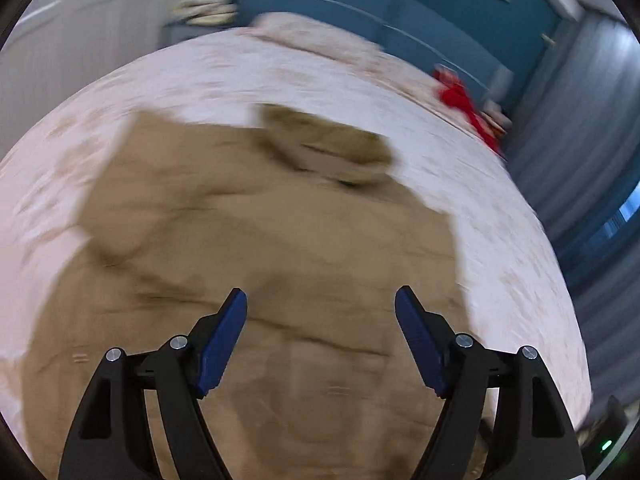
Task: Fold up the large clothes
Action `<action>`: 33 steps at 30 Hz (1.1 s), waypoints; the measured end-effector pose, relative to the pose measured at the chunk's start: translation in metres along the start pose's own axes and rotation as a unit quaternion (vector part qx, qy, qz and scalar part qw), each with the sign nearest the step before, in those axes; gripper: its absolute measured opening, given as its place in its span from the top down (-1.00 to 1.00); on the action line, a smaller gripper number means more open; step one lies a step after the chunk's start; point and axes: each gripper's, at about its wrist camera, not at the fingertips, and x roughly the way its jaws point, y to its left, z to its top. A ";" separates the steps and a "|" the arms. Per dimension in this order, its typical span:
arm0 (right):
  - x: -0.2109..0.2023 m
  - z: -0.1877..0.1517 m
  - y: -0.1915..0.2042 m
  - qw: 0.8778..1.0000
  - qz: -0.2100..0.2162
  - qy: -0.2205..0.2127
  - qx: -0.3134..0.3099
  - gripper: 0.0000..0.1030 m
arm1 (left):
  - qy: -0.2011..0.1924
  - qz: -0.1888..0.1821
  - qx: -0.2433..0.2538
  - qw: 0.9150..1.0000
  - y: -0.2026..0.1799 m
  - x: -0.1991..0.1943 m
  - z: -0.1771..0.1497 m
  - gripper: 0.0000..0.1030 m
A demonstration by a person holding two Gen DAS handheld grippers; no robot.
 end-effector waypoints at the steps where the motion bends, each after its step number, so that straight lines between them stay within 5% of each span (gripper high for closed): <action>1: 0.006 0.006 0.004 1.000 0.016 0.001 0.005 -0.83 | -0.001 0.012 -0.016 1.000 0.019 -0.001 0.003 -0.44; 6: 0.051 0.035 0.034 0.994 0.094 0.027 0.048 -0.81 | 0.008 0.071 -0.147 0.987 0.137 0.010 0.024 -0.40; 13: 0.114 0.046 0.078 0.990 0.115 0.075 0.043 -0.43 | 0.017 0.068 -0.213 0.974 0.199 0.029 0.032 -0.31; 15: 0.127 0.046 0.085 0.988 0.117 0.087 0.041 0.04 | 0.026 0.046 -0.228 0.972 0.200 0.036 0.029 -0.26; 17: 0.130 0.052 0.089 0.988 0.121 0.086 0.036 0.85 | 0.025 0.038 -0.223 0.974 0.196 0.038 0.033 -0.25; 18: 0.129 0.060 0.087 0.987 0.129 0.084 0.041 0.95 | 0.024 0.045 -0.206 0.977 0.189 0.037 0.032 -0.25; 22: 0.099 0.110 0.074 0.988 0.145 0.029 0.048 0.97 | 0.026 0.084 -0.130 0.988 0.168 0.037 0.025 -0.25; 26: 0.070 0.156 0.058 0.991 0.130 -0.024 0.036 0.98 | 0.032 0.117 -0.086 0.989 0.160 0.051 0.026 -0.25; 33: 0.087 0.147 0.039 0.997 0.077 -0.010 0.008 0.98 | 0.026 0.182 -0.057 0.981 0.162 0.084 0.050 0.06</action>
